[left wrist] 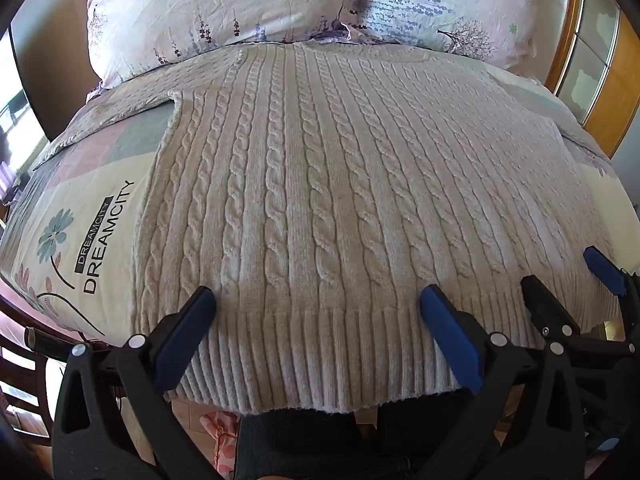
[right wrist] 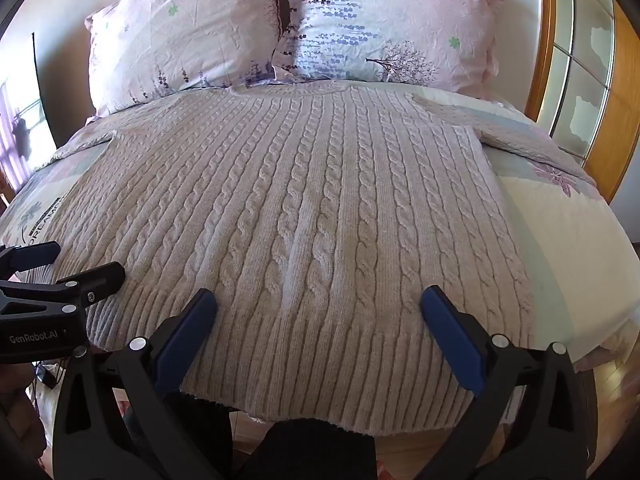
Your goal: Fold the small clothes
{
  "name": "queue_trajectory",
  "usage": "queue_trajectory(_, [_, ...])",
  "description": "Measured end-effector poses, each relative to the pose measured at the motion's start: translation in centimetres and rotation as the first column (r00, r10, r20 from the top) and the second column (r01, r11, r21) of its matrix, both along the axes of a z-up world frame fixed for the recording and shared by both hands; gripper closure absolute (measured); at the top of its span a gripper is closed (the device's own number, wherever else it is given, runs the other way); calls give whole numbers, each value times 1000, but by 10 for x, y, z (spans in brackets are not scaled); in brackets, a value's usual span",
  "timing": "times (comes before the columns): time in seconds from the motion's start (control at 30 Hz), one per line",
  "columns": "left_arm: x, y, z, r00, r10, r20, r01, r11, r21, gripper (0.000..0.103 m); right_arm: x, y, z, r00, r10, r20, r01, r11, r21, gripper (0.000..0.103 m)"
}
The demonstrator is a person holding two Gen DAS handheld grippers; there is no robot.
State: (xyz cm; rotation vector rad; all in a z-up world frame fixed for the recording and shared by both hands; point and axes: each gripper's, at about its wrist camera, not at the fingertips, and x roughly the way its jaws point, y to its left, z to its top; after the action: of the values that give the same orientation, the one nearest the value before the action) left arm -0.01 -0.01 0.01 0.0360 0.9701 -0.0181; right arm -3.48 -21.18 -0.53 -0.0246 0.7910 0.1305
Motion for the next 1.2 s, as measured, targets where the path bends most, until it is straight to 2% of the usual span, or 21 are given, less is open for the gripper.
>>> queue_trajectory(1.2, [0, 0, 0, 1000, 0, 10, 0, 1000, -1, 2, 1, 1, 0, 1000, 0, -4, 0, 1000, 0, 1])
